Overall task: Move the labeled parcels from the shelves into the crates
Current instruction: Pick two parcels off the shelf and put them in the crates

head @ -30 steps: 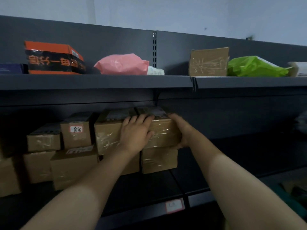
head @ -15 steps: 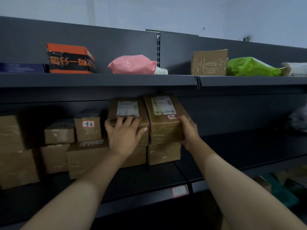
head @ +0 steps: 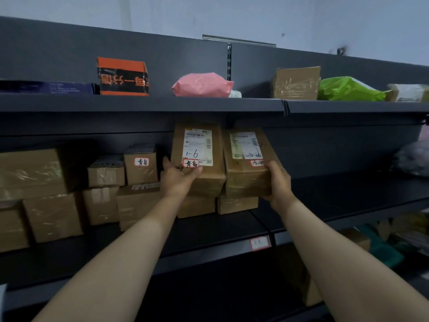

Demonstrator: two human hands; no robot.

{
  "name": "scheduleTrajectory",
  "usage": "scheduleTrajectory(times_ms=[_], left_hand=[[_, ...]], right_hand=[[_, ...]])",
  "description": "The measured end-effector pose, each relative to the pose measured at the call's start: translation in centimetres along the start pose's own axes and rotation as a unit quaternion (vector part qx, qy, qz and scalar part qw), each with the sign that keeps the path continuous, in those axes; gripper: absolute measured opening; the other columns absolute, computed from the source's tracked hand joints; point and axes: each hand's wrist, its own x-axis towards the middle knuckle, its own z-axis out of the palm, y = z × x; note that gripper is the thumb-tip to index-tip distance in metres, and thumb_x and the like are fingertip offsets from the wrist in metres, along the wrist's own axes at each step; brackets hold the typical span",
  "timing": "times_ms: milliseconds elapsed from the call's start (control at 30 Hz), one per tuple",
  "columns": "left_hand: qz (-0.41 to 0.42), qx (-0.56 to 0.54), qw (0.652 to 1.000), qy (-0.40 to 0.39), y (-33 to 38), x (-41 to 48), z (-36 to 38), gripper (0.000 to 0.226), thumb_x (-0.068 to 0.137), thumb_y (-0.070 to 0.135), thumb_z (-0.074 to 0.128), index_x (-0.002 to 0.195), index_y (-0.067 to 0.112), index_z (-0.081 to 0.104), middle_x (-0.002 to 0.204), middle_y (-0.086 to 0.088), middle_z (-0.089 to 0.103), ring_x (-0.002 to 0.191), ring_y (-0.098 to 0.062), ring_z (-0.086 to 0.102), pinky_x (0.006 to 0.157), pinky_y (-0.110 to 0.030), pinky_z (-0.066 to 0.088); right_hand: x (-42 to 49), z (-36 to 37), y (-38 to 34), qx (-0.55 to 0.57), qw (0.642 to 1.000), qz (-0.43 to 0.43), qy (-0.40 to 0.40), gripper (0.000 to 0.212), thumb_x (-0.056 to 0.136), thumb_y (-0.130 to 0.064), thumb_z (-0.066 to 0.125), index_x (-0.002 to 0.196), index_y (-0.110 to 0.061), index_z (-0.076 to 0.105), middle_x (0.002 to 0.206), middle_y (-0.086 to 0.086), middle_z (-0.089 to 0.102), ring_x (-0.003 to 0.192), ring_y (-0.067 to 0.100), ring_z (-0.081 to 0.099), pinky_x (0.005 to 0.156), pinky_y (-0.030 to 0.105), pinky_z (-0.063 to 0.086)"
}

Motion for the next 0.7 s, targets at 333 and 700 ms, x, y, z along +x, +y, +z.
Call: scheduleTrajectory(times_ms=[333,700], left_hand=[[0.056,-0.059,0.996,0.024,-0.6,-4.5,0.2,0.066,0.074,0.046,0.071,0.130,0.020,0.046,0.124,-0.006,0.057,0.108,-0.026,0.058,0.091,-0.041,0.049],[0.005,-0.204,0.959,-0.196,4.4,-19.9,11.0,0.060,0.072,0.050,0.069,0.127,0.041,0.046,0.131,-0.001,0.035,0.116,-0.022,0.046,0.098,-0.047,0.045]], right_hand=[[-3.9,-4.0,1.1,0.034,0.996,0.052,0.071,0.050,0.083,-0.052,0.063,0.125,-0.028,0.051,0.116,0.008,0.062,0.105,0.030,0.060,0.090,0.052,0.052],[-14.0,-22.4,-3.0,0.049,0.967,0.066,0.241,0.029,0.083,-0.047,0.059,0.102,-0.026,0.063,0.103,0.007,0.067,0.092,0.027,0.062,0.082,0.044,0.052]])
